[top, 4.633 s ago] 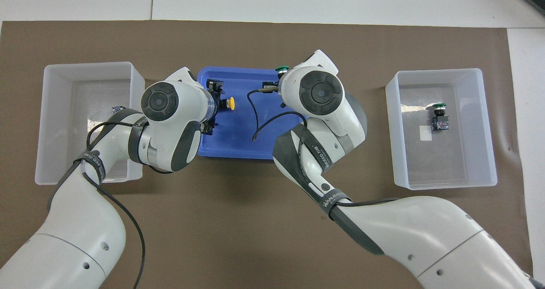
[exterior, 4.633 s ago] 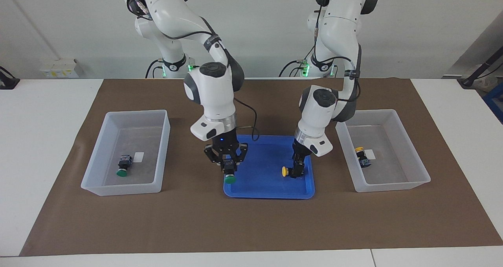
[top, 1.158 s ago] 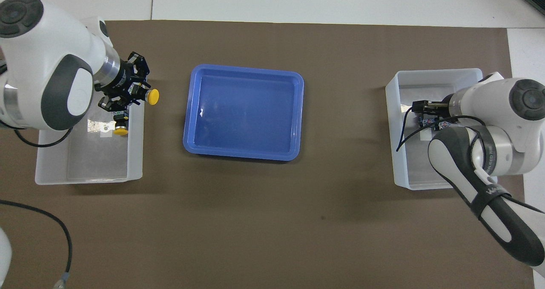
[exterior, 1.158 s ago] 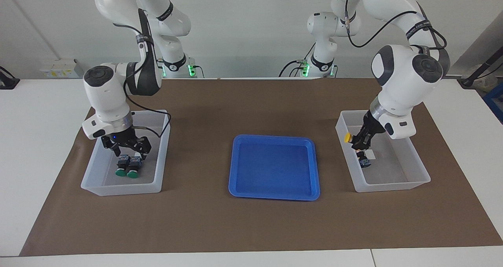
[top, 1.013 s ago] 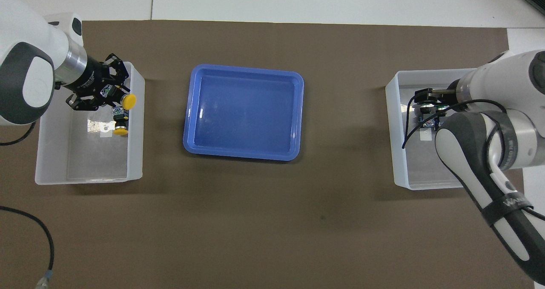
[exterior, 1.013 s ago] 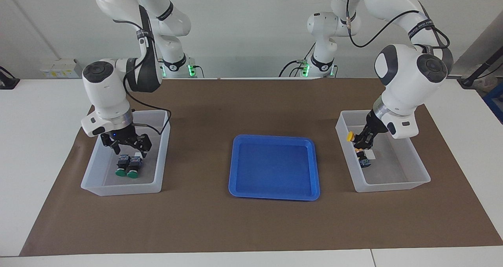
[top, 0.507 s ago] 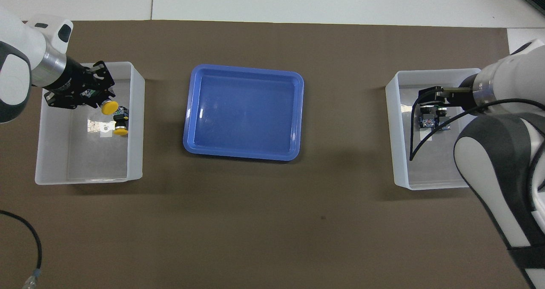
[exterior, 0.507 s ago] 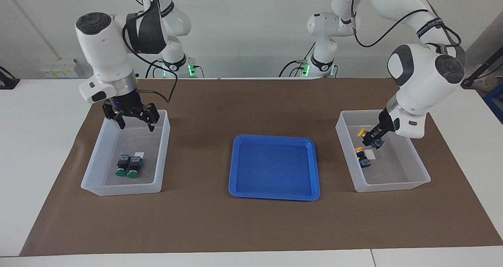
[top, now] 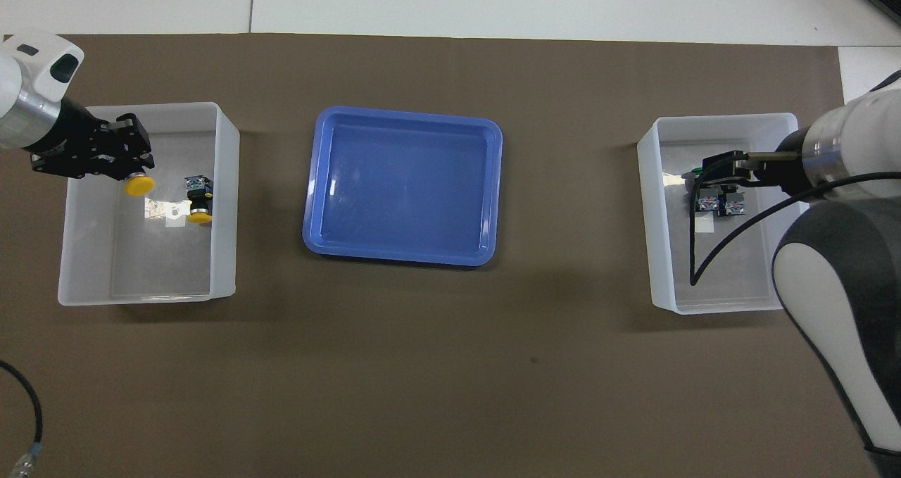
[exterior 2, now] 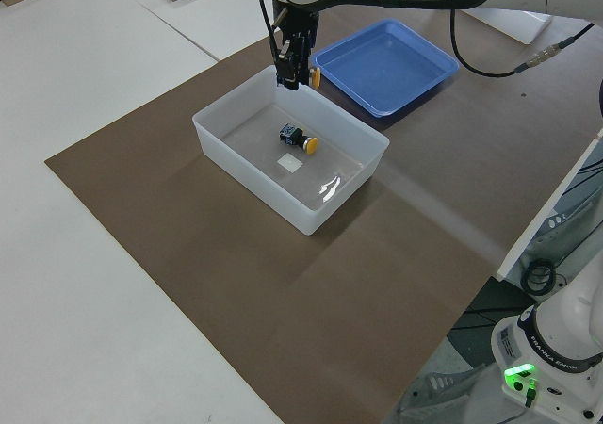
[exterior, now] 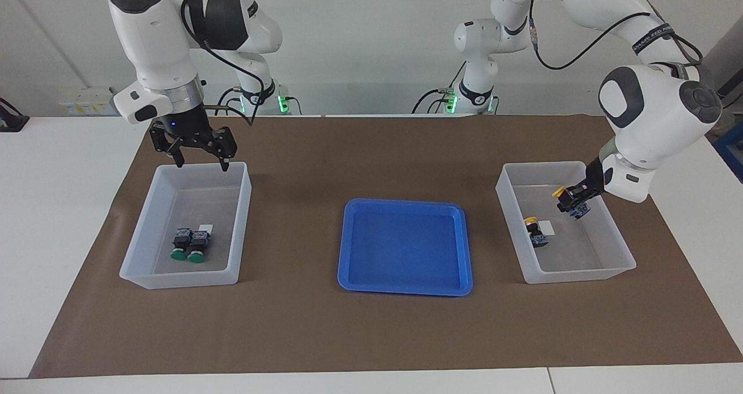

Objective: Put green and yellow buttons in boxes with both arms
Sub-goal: 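Lower the yellow button into the bin and open the left gripper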

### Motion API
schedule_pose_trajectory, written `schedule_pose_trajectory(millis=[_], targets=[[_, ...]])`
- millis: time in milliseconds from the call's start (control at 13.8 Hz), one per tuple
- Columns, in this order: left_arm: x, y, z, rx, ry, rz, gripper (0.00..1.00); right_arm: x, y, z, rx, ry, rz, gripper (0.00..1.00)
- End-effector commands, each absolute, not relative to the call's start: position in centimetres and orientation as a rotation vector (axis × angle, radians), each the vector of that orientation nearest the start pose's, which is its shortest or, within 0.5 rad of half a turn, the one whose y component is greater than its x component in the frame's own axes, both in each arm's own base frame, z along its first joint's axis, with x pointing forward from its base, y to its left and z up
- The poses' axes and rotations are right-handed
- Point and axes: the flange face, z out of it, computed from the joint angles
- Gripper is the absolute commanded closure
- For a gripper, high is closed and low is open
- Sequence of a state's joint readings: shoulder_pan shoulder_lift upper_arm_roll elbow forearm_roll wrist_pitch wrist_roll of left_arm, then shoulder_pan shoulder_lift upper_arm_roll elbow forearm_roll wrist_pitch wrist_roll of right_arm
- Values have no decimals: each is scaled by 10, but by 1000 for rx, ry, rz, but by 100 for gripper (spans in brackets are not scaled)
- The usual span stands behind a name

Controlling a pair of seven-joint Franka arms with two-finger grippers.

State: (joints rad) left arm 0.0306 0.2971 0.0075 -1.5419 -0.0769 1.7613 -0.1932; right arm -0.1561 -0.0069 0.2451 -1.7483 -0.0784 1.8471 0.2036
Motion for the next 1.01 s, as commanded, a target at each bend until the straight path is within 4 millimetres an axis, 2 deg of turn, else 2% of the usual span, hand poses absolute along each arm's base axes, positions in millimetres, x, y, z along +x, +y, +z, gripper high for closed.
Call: schedule_pose_trajectory(millis=[0, 145, 434, 579, 796, 941], targets=[[627, 29, 470, -3207, -297, 107, 100, 561, 36, 582, -3184, 130, -165, 0], [620, 32, 458, -3205, -272, 80, 100, 561, 32, 588, -3191, 95, -184, 0], [602, 47, 433, -3207, -202, 45, 100, 558, 29, 587, -3189, 106, -141, 0], [592, 52, 418, -3206, -173, 31, 100, 549, 37, 596, -3188, 105, -124, 0], [582, 61, 393, -3204, -168, 26, 100, 549, 25, 597, -3174, 147, -126, 0], [576, 60, 376, -3202, -175, 31, 100, 547, 29, 597, -3175, 138, -102, 0]])
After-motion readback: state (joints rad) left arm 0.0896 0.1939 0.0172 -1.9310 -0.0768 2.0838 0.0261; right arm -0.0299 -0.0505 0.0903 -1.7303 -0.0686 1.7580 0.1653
